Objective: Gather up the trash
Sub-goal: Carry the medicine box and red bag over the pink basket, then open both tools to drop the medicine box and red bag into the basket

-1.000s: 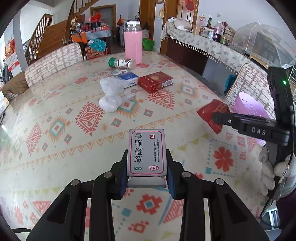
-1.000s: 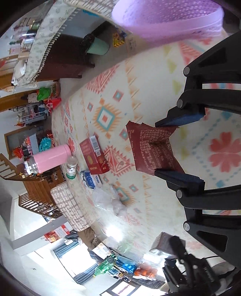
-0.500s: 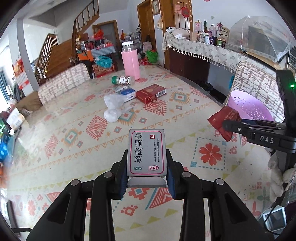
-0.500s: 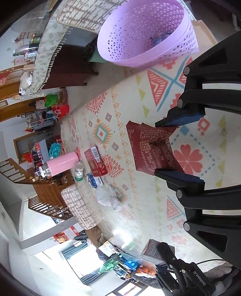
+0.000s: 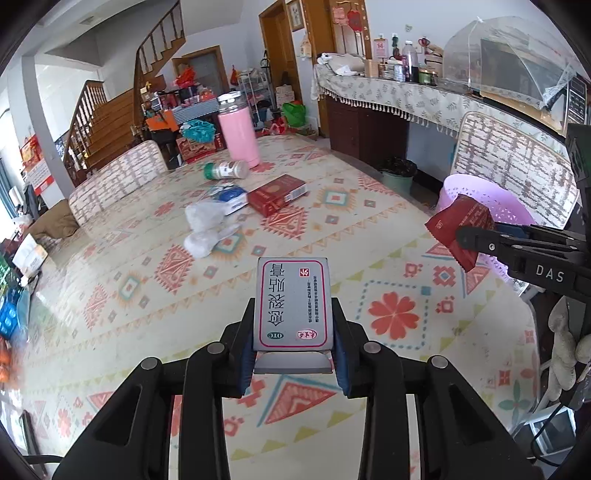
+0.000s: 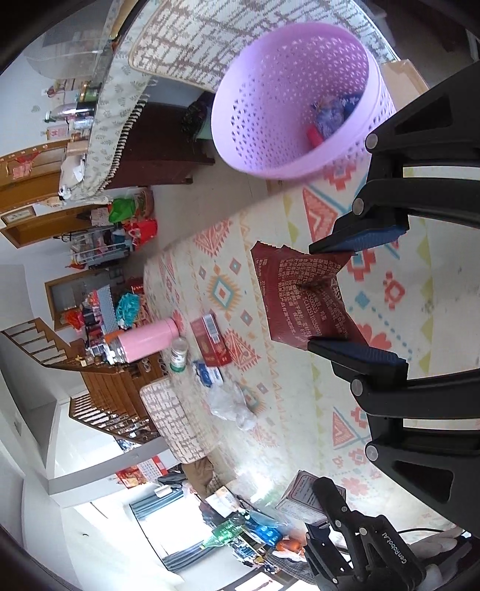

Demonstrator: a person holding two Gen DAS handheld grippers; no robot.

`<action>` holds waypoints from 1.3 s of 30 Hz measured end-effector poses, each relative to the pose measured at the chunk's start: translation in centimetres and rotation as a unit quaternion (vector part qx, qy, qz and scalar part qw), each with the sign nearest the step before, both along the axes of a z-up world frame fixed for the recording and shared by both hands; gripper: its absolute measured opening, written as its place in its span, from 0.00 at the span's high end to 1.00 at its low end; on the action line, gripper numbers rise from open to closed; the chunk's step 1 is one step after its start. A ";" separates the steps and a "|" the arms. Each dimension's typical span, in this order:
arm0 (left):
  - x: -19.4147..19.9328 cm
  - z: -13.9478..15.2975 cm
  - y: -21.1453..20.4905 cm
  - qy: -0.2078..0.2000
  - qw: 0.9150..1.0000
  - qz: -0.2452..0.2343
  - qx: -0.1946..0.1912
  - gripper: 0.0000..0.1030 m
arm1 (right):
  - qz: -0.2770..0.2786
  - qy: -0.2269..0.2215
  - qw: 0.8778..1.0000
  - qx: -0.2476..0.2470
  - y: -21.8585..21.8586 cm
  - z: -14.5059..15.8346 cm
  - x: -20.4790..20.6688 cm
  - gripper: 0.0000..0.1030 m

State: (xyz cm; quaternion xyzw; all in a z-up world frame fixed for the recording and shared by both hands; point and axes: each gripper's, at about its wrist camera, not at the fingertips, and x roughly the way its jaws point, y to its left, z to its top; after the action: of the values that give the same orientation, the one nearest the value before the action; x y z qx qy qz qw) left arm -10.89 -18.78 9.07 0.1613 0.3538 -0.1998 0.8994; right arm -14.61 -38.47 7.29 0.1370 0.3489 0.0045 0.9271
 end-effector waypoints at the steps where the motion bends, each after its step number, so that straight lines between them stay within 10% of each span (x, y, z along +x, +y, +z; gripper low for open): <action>1: 0.1 0.0 -0.5 0.001 1.000 -0.003 0.000 0.68 | -0.003 -0.001 1.000 0.000 -0.4 0.0 -0.2 0.53; 21: 2.1 1.0 -12.3 0.025 0.995 -0.093 -0.024 0.68 | -0.106 -0.012 0.994 -0.003 -11.8 0.2 -3.7 0.53; 39: 7.3 0.1 -25.0 0.137 0.972 -0.160 -0.104 0.68 | -0.160 0.012 0.987 0.011 -19.3 -2.2 -3.0 0.52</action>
State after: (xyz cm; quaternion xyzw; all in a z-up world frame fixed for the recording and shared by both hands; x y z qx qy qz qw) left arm -3.60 -43.78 9.17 0.0928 0.4206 -0.3971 0.8104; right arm -17.66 -57.78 5.13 0.2013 0.3333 -0.1412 0.9102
